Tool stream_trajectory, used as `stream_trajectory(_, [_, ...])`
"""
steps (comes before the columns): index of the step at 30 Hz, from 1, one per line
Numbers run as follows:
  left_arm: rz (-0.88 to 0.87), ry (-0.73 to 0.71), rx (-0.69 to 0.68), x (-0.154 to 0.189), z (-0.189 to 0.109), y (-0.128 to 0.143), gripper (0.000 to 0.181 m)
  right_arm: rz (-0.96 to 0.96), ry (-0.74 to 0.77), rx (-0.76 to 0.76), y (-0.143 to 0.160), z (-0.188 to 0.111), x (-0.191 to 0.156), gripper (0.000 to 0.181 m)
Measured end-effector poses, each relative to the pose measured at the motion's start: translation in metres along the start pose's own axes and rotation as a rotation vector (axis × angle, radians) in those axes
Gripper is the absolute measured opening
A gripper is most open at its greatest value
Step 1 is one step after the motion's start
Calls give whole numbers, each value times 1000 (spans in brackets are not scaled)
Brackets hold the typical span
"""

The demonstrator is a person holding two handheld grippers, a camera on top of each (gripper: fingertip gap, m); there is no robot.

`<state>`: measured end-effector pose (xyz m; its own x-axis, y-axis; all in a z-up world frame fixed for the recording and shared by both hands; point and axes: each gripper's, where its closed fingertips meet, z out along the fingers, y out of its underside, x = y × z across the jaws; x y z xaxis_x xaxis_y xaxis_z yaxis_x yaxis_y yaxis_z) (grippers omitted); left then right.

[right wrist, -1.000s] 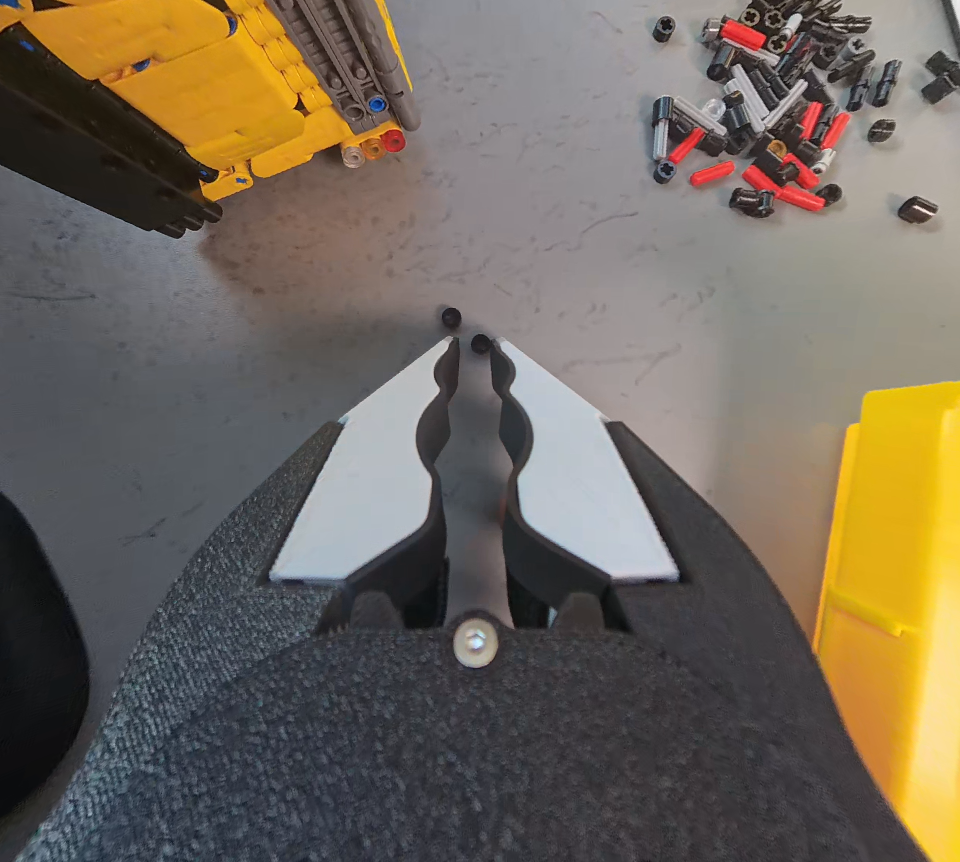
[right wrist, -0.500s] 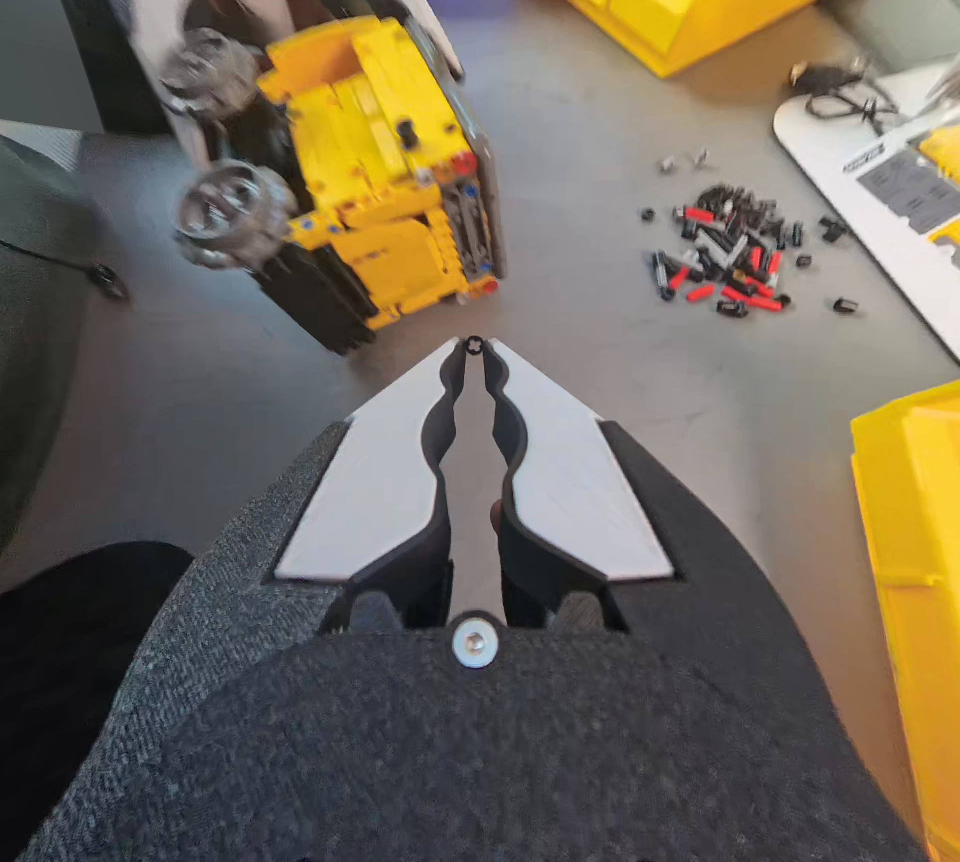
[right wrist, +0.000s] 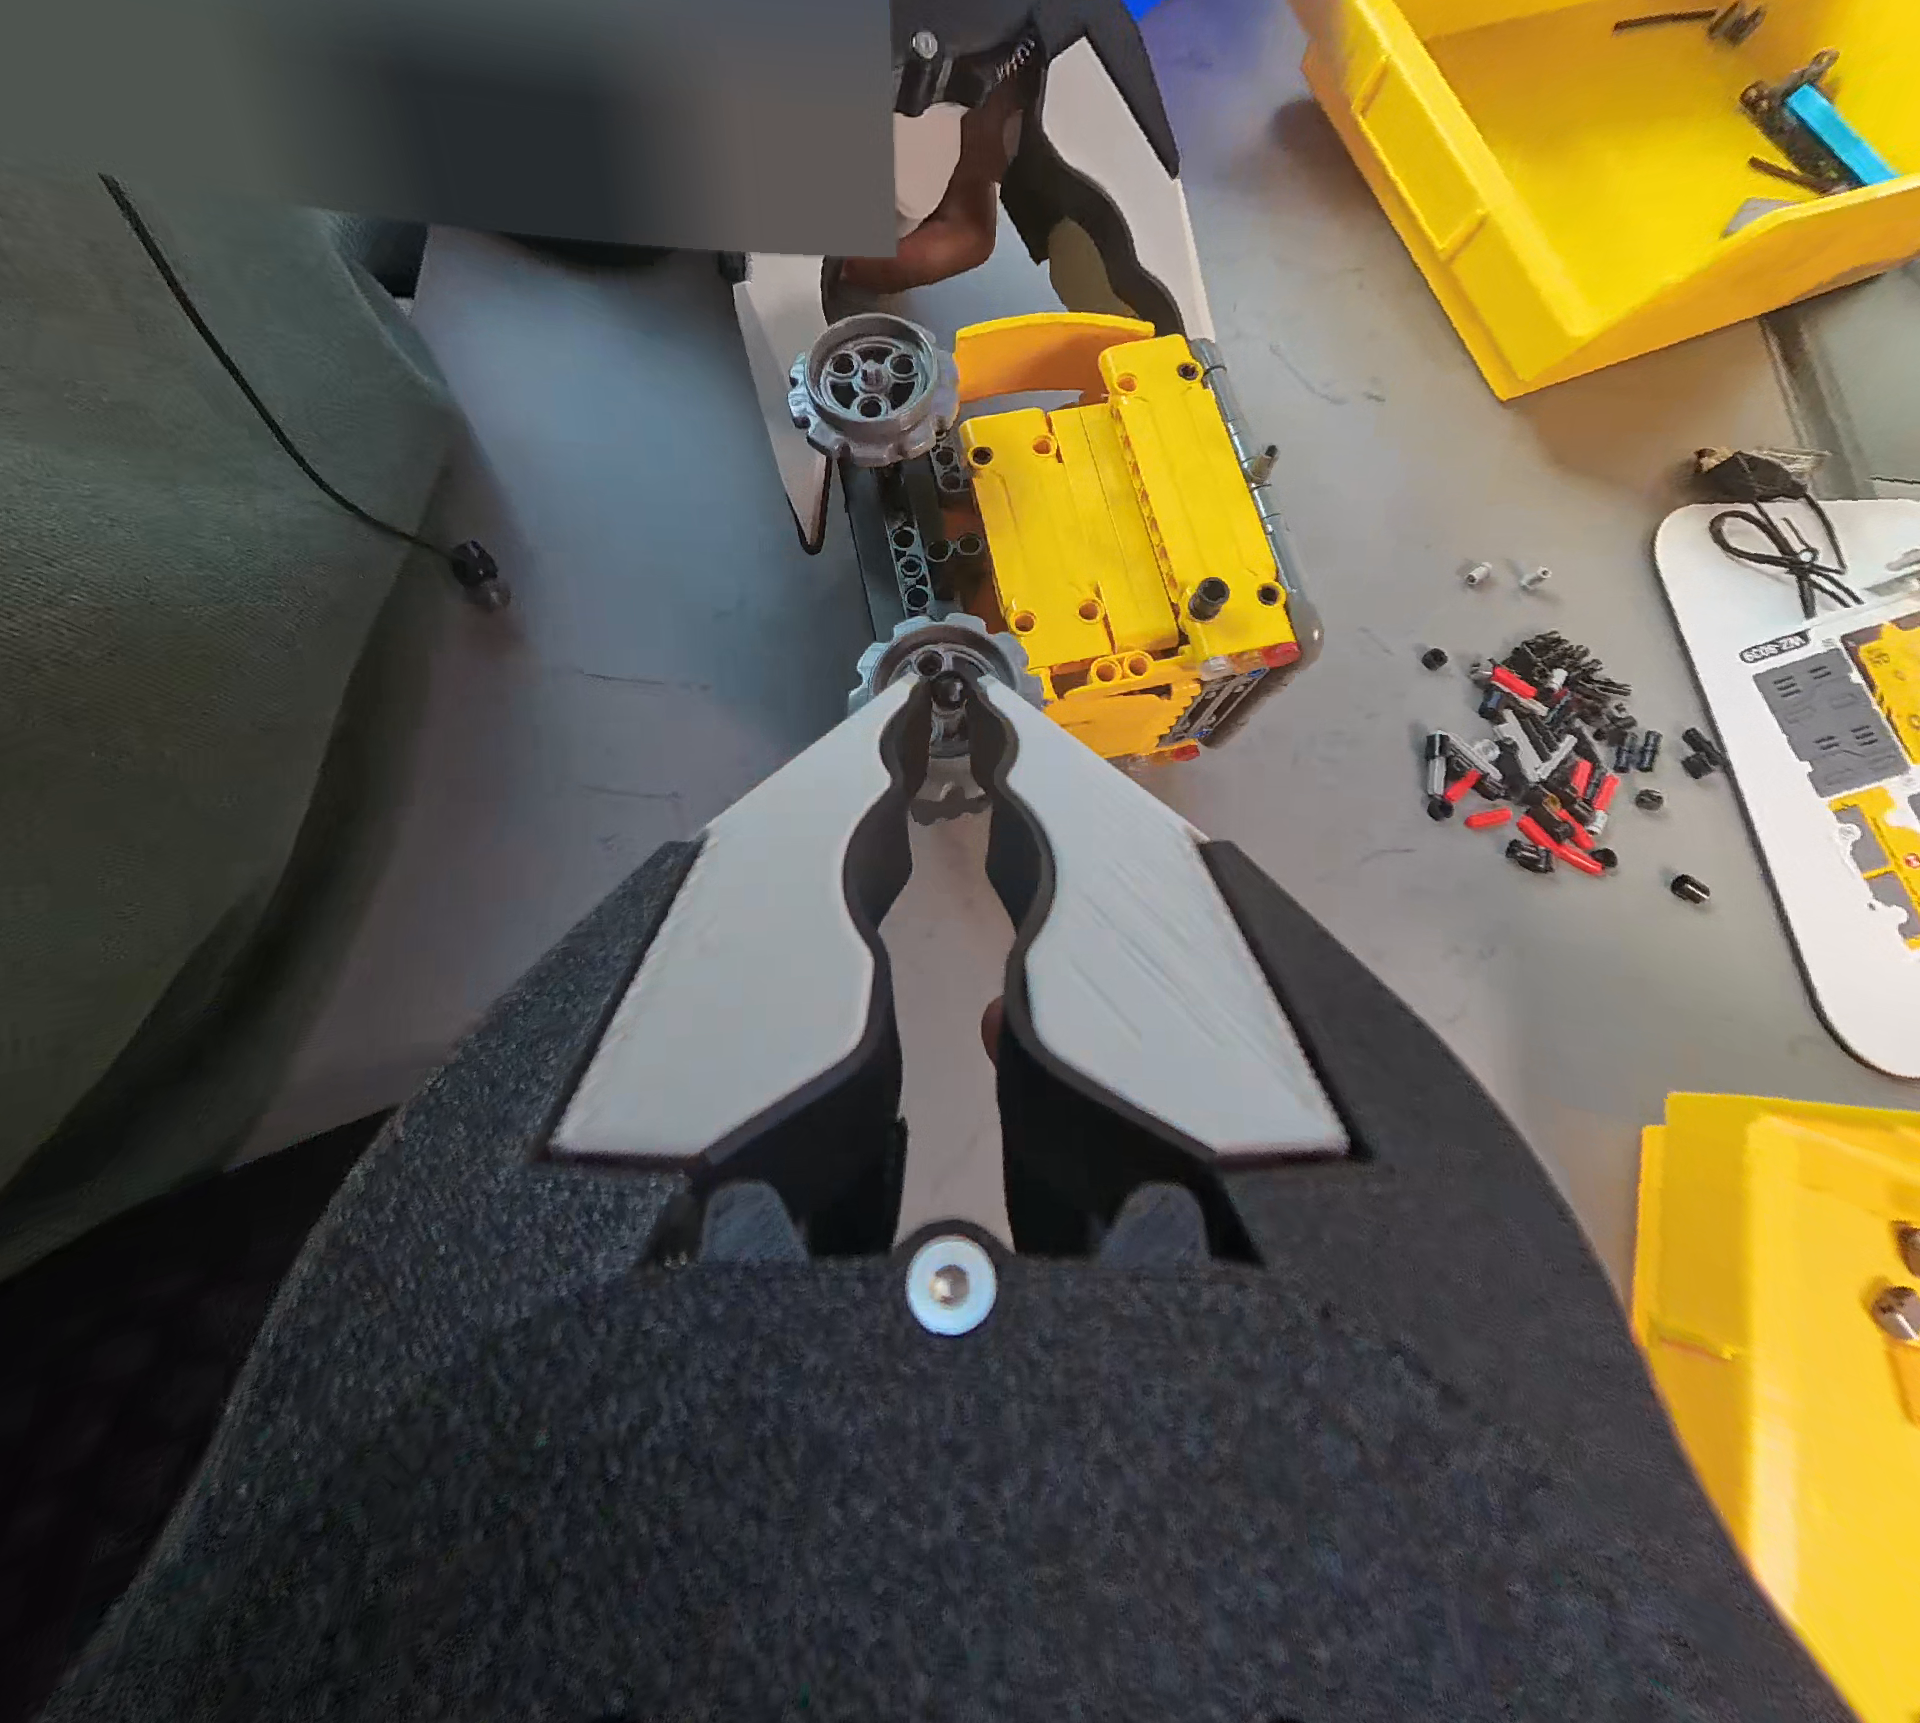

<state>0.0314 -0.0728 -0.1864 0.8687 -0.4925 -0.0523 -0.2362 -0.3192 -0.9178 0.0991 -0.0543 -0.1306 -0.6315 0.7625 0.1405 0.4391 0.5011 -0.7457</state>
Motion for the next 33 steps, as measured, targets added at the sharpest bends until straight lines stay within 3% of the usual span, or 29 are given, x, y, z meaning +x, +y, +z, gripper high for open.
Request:
stream_trajectory(11, [-23,-5,0,-1,0,0,118,-103,-28,-184,1,3,0,6])
stream_trajectory(13, [-47,-13,-6,-3,-1,1,106,-150,-46,-241,1,3,-2,6])
stream_trajectory(14, [-73,7,-7,-1,-2,2,87,-169,-59,-268,1,4,-3,6])
stream_trajectory(15, [-98,28,-9,1,-1,2,80,-182,-70,-293,0,5,-3,6])
stream_trajectory(24, [-119,18,-38,-2,-3,7,69,-258,-70,-463,4,4,10,6])
stream_trajectory(28, [-198,85,-69,10,0,12,47,-275,-63,-508,5,3,12,6])
stream_trajectory(33, [-195,62,-89,9,3,11,46,-283,-90,-576,7,3,16,6])
